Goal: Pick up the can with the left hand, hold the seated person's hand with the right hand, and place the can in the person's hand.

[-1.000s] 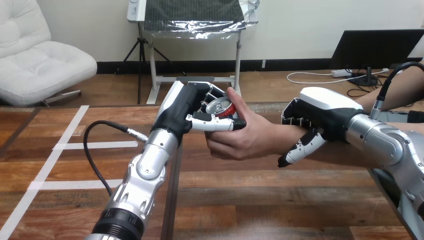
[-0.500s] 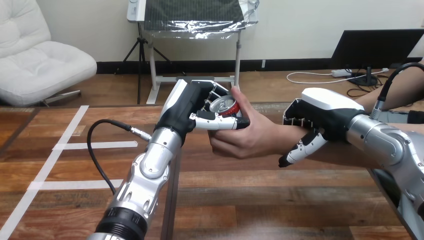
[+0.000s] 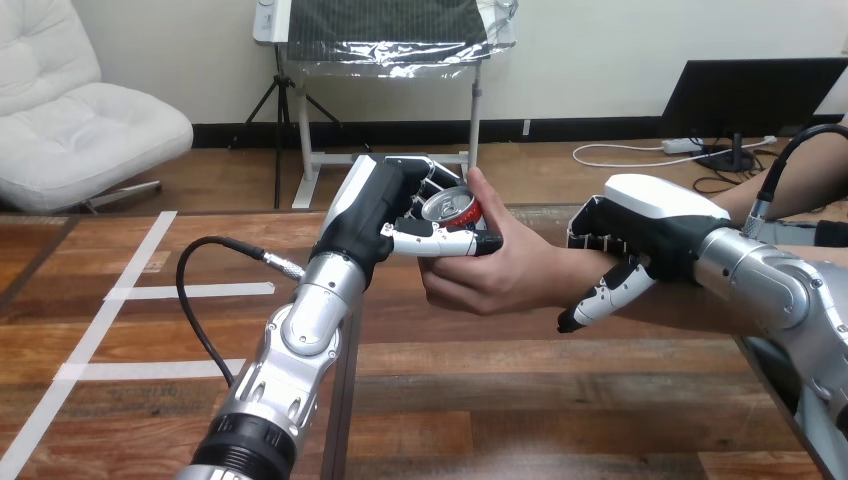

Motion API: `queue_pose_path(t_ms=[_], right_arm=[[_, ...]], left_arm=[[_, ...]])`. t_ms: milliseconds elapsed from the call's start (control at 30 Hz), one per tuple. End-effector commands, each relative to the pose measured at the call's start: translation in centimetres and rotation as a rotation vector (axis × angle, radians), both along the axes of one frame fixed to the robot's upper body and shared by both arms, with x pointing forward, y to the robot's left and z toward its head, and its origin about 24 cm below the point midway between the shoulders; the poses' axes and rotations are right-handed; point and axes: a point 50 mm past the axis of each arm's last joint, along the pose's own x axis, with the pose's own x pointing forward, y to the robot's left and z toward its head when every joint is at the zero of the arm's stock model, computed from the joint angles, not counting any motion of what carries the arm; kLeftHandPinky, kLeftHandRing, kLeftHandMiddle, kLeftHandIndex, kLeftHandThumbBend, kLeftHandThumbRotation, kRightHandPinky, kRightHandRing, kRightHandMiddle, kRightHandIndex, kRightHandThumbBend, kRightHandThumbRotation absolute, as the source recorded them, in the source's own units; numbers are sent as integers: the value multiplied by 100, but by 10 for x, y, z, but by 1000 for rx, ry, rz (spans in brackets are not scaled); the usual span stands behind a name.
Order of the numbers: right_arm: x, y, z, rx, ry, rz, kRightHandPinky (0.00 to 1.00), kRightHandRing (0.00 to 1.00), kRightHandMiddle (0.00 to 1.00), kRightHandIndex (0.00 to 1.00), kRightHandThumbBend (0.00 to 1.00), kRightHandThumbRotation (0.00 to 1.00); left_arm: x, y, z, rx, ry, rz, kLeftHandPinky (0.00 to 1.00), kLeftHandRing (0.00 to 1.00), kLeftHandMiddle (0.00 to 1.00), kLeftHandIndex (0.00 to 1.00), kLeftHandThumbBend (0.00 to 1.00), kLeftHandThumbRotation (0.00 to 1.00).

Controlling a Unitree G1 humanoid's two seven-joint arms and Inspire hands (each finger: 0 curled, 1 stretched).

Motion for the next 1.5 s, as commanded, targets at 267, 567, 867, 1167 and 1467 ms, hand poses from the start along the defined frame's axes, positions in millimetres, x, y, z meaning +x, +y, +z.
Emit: queue_pose_path(t_ms=[267,567,867,1167,1467], right_arm=[[-7,9,-6,57,43,45,39,44,50,52,83,31],[-13,8,-3,39,36,73,53,64,67,69,92,55],[-20,6,-2,64,32,72,60,75,76,79,99,73],[-27,4,-1,125,28,70,63,79,81,86,100,82],[-34,2,-1,229,26,57,66,82,85,91,100,85]], left_arm=[[4,-21,29,-47,-22,-128,45,55,57,56,75,27],[0,-14,26,-50,3,-138,67,77,78,75,82,67],[-6,-4,25,-42,-9,-128,80,88,89,86,82,84],[-13,6,23,-71,-31,-97,90,92,91,88,85,90],[-25,18,18,-124,-23,-57,93,91,89,87,88,88]])
